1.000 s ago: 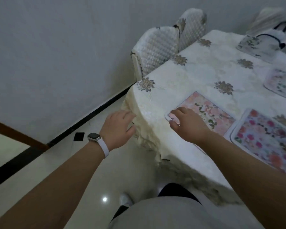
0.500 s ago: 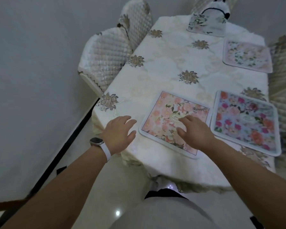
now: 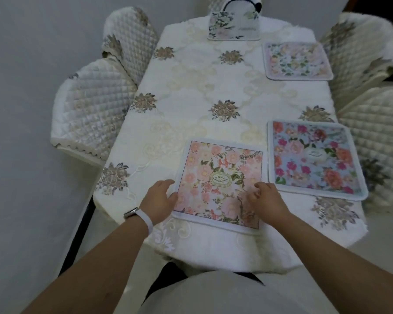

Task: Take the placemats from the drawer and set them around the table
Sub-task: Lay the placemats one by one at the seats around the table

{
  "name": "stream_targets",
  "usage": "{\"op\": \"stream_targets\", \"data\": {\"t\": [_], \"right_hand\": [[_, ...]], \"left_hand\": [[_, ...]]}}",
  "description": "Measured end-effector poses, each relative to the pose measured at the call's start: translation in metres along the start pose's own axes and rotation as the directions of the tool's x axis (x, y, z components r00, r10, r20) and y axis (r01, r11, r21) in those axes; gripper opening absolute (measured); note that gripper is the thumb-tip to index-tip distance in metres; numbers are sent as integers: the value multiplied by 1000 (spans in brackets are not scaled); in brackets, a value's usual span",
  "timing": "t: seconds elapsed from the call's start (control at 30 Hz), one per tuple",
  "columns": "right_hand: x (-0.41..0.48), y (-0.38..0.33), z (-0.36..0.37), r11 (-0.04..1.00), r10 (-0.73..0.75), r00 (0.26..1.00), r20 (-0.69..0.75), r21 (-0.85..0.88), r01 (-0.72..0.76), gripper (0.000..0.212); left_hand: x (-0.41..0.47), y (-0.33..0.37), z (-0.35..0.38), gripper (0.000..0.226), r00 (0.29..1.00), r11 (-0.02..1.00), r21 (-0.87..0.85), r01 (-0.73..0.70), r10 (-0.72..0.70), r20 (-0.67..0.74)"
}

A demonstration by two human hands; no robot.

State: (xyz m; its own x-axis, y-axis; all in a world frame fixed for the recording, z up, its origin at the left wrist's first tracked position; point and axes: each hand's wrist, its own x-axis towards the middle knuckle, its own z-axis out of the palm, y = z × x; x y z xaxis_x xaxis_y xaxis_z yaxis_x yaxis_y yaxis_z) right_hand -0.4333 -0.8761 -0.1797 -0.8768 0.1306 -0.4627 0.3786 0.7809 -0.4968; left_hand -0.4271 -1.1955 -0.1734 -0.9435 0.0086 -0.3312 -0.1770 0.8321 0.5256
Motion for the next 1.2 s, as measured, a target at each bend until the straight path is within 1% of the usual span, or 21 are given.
{"op": "stream_targets", "data": {"t": [0.07, 0.17, 0.27, 0.33, 0.43, 0.5, 0.53, 0.57, 0.6, 0.63, 0.67, 0.73, 0.87, 0.9, 0.97, 1.03, 1.1, 1.2], "right_hand": [[2, 3, 6, 990, 90, 996, -21, 107, -87, 57], [1, 6, 13, 940, 206, 977, -58, 289, -181, 66], [1, 9, 17, 869, 307, 949, -73, 428, -249, 69], [2, 10, 19, 820, 342, 937, -76, 511, -257, 69], [6, 10, 18, 772, 377, 923, -77, 577, -267, 67], [9, 10, 16, 740, 407, 911, -61, 607, -290, 60], [11, 10, 16, 731, 412, 910, -51, 614, -297, 50], [11, 10, 16, 731, 410, 911, -43, 613, -300, 39], [12, 10, 16, 735, 407, 913, -40, 607, -301, 32], [12, 10, 17, 740, 405, 913, -38, 601, -303, 31], [13, 10, 18, 740, 406, 913, -36, 600, -305, 32], [14, 11, 18, 739, 404, 914, -34, 601, -305, 36], [14, 14, 16, 757, 370, 929, -18, 585, -290, 34], [14, 15, 16, 762, 358, 934, -16, 583, -282, 32], [14, 17, 15, 770, 332, 943, -16, 581, -261, 29], [12, 17, 13, 775, 303, 953, -23, 587, -232, 28], [11, 17, 11, 783, 275, 961, -40, 590, -199, 27], [12, 16, 7, 802, 228, 972, -56, 576, -155, 24]], "left_hand": [[14, 3, 6, 49, 997, 994, -85, 73, -70, 38], [30, 7, 16, 53, 987, 971, -193, 140, -122, 101], [44, 10, 21, 55, 978, 942, -269, 201, -180, 101], [53, 10, 22, 56, 973, 937, -267, 227, -208, 99], [64, 8, 23, 61, 967, 952, -186, 243, -223, 119], [69, 6, 23, 61, 962, 952, -166, 259, -238, 136], [71, 5, 23, 57, 961, 952, -164, 258, -235, 143], [72, 4, 23, 48, 963, 953, -167, 251, -229, 145], [73, 3, 24, 35, 966, 954, -174, 243, -221, 136], [75, 2, 24, 22, 967, 953, -179, 244, -224, 125], [75, 2, 23, 13, 966, 949, -190, 250, -231, 118], [75, 1, 23, 16, 963, 940, -217, 262, -238, 129], [71, 2, 25, 11, 961, 910, -313, 270, -236, 141], [69, 4, 26, 13, 963, 901, -342, 267, -234, 135], [64, 9, 28, 25, 964, 873, -410, 265, -233, 127], [59, 14, 29, 33, 956, 826, -483, 291, -264, 125], [53, 18, 31, 34, 946, 779, -541, 317, -298, 125], [45, 23, 30, 32, 945, 749, -585, 311, -310, 106]]}}
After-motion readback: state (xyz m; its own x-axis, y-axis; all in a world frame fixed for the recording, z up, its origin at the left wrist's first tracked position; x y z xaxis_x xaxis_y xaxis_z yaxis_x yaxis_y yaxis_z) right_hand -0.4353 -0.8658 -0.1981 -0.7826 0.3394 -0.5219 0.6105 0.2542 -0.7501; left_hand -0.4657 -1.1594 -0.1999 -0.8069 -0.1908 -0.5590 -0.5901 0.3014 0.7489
